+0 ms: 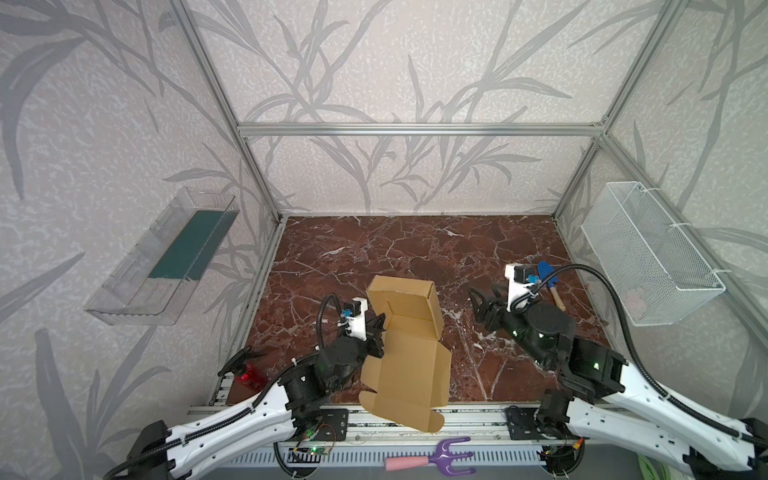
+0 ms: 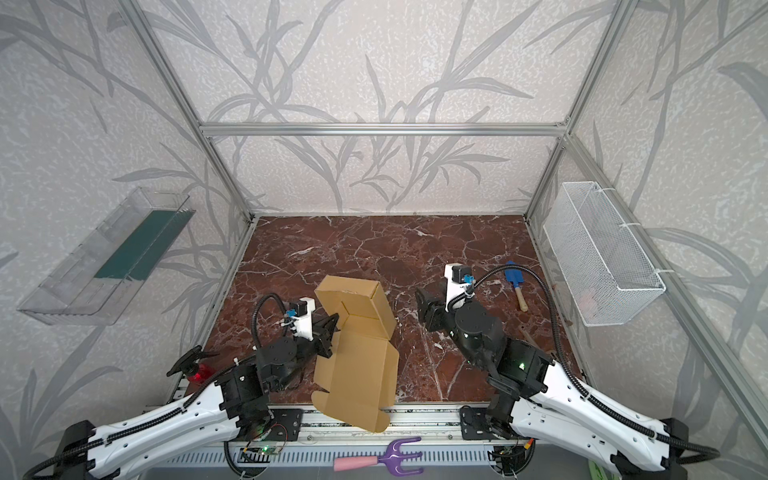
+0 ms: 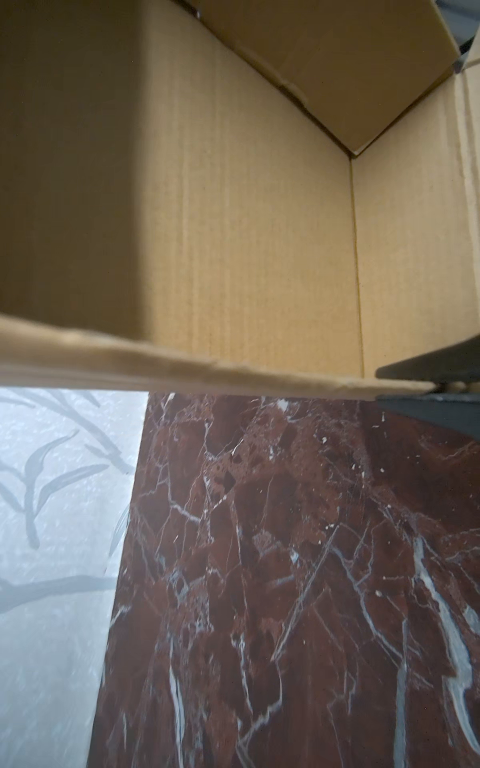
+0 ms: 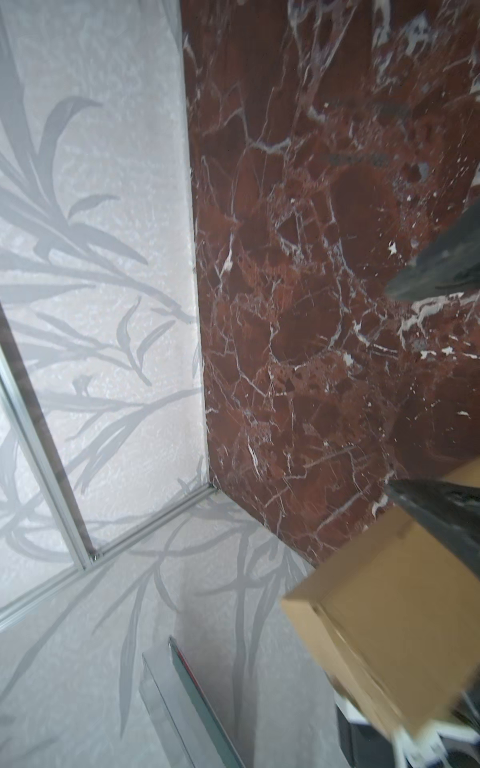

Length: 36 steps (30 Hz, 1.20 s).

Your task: Fold the paper box

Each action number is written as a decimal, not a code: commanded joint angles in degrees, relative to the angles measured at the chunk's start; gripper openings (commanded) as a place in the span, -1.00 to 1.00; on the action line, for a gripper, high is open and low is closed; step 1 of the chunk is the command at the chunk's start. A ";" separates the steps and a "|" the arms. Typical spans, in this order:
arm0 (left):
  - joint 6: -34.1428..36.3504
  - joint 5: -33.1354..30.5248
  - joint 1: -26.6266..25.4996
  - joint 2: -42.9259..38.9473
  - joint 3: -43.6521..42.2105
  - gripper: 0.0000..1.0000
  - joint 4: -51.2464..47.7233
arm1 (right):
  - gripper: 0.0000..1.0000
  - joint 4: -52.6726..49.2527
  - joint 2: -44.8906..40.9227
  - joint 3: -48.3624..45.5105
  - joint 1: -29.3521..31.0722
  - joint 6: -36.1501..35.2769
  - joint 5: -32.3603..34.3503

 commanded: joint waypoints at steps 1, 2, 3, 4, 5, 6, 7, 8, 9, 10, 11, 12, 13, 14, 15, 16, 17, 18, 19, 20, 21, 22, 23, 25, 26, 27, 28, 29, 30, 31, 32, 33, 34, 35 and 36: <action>0.79 9.21 0.18 -0.50 2.40 -1.00 -3.31 | 0.36 1.58 2.91 -1.50 -5.79 3.05 -15.06; 0.89 10.45 0.17 -0.45 2.51 -1.00 -3.46 | 0.36 3.09 4.38 -1.55 -5.95 3.36 -16.86; 1.24 11.50 0.17 -0.49 2.66 -1.00 -3.42 | 0.36 4.51 5.68 -1.72 -5.96 3.83 -18.65; 1.38 12.46 0.18 -0.59 2.63 -1.00 -3.10 | 0.36 6.64 7.05 -1.98 -5.96 4.61 -20.93; 1.39 13.32 0.19 -0.72 2.60 -1.00 -2.73 | 0.36 8.32 8.81 -2.23 -5.96 5.67 -22.90; 1.57 14.02 0.19 -0.73 2.54 -1.00 -2.25 | 0.36 9.73 10.09 -2.54 -5.97 6.69 -24.51; 1.77 14.76 0.19 -0.68 2.62 -1.00 -1.95 | 0.36 11.99 11.68 -3.19 -5.95 7.45 -26.44; 1.96 15.47 0.19 -0.59 2.62 -1.00 -1.46 | 0.36 13.76 12.93 -3.92 -5.96 9.60 -27.79; 2.01 15.95 0.17 -0.51 2.63 -1.00 -1.08 | 0.36 15.13 13.90 -4.45 -5.91 10.58 -28.90; 2.03 16.37 0.17 -0.50 2.59 -1.00 -0.60 | 0.35 16.60 14.95 -4.91 -5.96 11.62 -29.97; 2.06 16.86 0.18 -0.43 2.46 -1.00 0.12 | 0.35 17.68 15.70 -5.44 -5.96 12.32 -30.67; 2.11 17.07 0.21 -0.24 2.41 -1.00 0.37 | 0.35 18.26 16.25 -5.71 -5.96 12.72 -30.98; 2.22 17.38 0.17 -0.06 2.44 -1.00 0.59 | 0.34 19.12 16.63 -6.29 -5.88 13.15 -31.23; 2.22 17.76 0.24 0.03 2.36 -1.00 1.22 | 0.34 20.47 17.07 -6.82 -5.87 13.95 -31.56; 2.26 18.21 0.19 0.16 2.04 -1.00 2.07 | 0.34 21.89 17.48 -7.43 -5.89 14.66 -32.12; 2.17 18.53 0.18 0.24 1.71 -1.00 3.06 | 0.34 23.23 18.00 -7.98 -5.87 15.22 -32.96; 2.01 18.64 0.22 0.32 1.43 -1.00 4.02 | 0.34 24.67 18.62 -8.39 -5.87 15.92 -34.09; 1.94 18.80 0.17 0.44 1.21 -1.00 4.80 | 0.34 26.03 19.21 -8.74 -5.79 16.56 -35.23; 1.88 18.90 0.17 0.60 1.03 -1.00 5.59 | 0.33 27.53 19.90 -9.17 -5.78 17.37 -36.41; 1.79 18.99 0.17 0.73 0.87 -1.00 6.14 | 0.32 28.89 20.55 -9.56 -5.70 18.29 -37.52; 1.86 18.87 0.21 1.05 1.00 -1.00 6.31 | 0.31 29.68 20.93 -9.89 -5.64 18.95 -38.23; 1.77 18.63 0.17 1.41 1.12 -1.00 6.10 | 0.30 30.58 21.25 -10.19 -5.31 19.57 -38.71; 1.81 18.52 0.17 1.69 1.23 -1.00 6.04 | 0.30 31.16 21.27 -10.59 -4.94 20.02 -38.86; 1.57 17.82 0.17 2.09 1.35 -1.00 5.86 | 0.29 31.79 20.92 -11.18 -3.77 20.52 -38.03; 1.22 17.19 0.19 2.38 1.39 -1.00 5.51 | 0.29 31.87 20.70 -11.38 -3.06 20.53 -37.64; 1.06 16.71 0.17 2.54 1.39 -1.00 5.26 | 0.29 32.15 20.56 -11.59 -2.48 20.57 -37.39; 0.90 16.30 0.17 2.72 1.40 -1.00 5.09 | 0.29 32.56 20.39 -11.91 -1.93 20.79 -37.17; 0.74 15.66 0.17 2.86 1.48 -1.00 4.83 | 0.28 32.91 20.23 -12.18 -1.51 21.16 -37.01; 0.60 15.20 0.19 3.10 1.69 -1.00 4.43 | 0.28 33.43 20.14 -12.52 -1.24 21.57 -36.91; 0.52 14.89 0.20 3.27 1.76 -1.00 4.03 | 0.27 33.76 19.95 -12.94 -0.91 22.02 -36.67; 0.35 14.63 0.17 3.50 1.94 -1.00 3.83 | 0.27 33.87 19.69 -13.23 -0.56 22.26 -36.27; 0.19 14.36 0.20 3.60 2.00 -1.00 3.58 | 0.27 33.93 19.44 -13.44 -0.24 22.25 -35.88; 0.16 14.14 0.23 3.77 2.19 -1.00 3.32 | 0.26 33.87 19.20 -13.63 0.24 22.33 -35.24; 0.13 13.89 0.26 3.99 2.39 -1.00 2.86 | 0.26 33.86 19.07 -13.72 0.81 22.19 -34.81; 0.16 13.66 0.20 4.16 2.53 -1.00 2.44 | 0.26 33.95 18.98 -13.80 1.10 22.16 -34.77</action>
